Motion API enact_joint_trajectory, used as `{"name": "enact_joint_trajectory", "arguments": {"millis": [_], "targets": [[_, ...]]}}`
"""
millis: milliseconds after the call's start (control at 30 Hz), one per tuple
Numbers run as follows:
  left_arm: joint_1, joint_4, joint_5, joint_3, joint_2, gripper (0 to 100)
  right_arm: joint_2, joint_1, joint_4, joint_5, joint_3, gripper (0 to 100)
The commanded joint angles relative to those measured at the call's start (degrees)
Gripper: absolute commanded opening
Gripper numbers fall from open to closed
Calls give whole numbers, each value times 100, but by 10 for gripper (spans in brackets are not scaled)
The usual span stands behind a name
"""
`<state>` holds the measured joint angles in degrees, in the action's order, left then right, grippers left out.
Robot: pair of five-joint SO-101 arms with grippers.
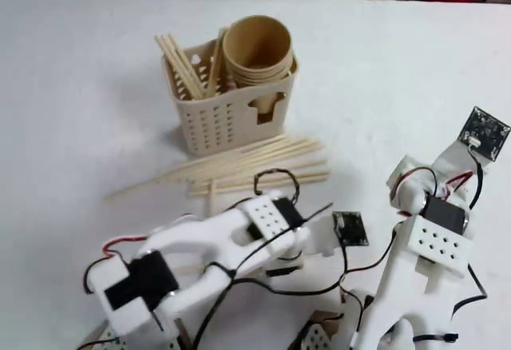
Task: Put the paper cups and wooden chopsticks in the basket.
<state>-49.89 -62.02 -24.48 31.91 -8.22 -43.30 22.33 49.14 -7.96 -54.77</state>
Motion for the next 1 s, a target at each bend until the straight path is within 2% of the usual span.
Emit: {"name": "enact_joint_trajectory", "arguments": {"millis": [0,200,367,600,967], "targets": [[66,-264,53,-527,-321,22,-127,66,-110,18,299,17],[514,-387,44,-563,40,22,-127,66,-110,18,299,17],[927,-703,44,-563,760,21,-127,66,-110,18,299,17],[1490,-703,79,-580,1754,21,-127,66,-110,18,299,17],[1947,-1231,334,-2180,2466,21,-92,57,-110,18,299,17]]}}
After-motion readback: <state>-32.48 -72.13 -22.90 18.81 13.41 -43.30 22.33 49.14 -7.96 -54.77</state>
